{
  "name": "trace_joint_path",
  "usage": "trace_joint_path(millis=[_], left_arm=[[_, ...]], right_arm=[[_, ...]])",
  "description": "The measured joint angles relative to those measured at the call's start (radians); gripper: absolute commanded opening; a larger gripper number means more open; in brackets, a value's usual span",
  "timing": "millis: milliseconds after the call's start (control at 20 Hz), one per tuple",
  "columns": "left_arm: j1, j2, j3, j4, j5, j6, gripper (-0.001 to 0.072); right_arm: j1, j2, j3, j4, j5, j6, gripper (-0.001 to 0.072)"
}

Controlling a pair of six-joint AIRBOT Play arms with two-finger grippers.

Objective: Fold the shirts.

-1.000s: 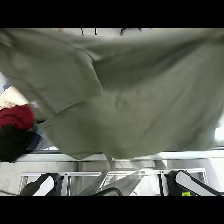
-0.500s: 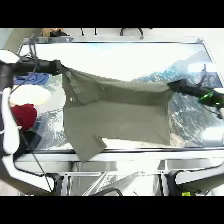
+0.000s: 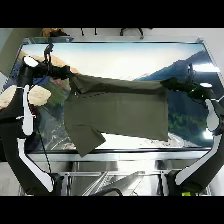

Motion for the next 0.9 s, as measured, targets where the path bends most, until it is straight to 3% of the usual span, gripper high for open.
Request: trace_joint_path(millis=[300,650,700,800,900], left_arm=[[-0.026,-0.005,-0.006,0.196,-0.065,-0.074,0.001],[-0.053,-0.03,-0.009,0.296,-0.085,-0.1,0.0012],[-0.058,-0.035,-0.009,0.301,-0.085,-0.103,0.0013],[-0.064,-0.043,-0.009,0.306,-0.085,-0.105,0.0015],[-0.065,-0.043,-0.008,0.307,-0.089,-0.107,0.0015]], right_arm=[[0.003,0.018,0.027,-0.266,0.08,0.115,0.002],[0.021,0.019,-0.004,-0.349,0.096,0.145,0.0021],[0.026,0.019,-0.005,-0.351,0.095,0.145,0.004],[0.031,0.02,-0.007,-0.357,0.092,0.15,0.0291],[0.033,0.025,-0.007,-0.359,0.092,0.162,0.0307]])
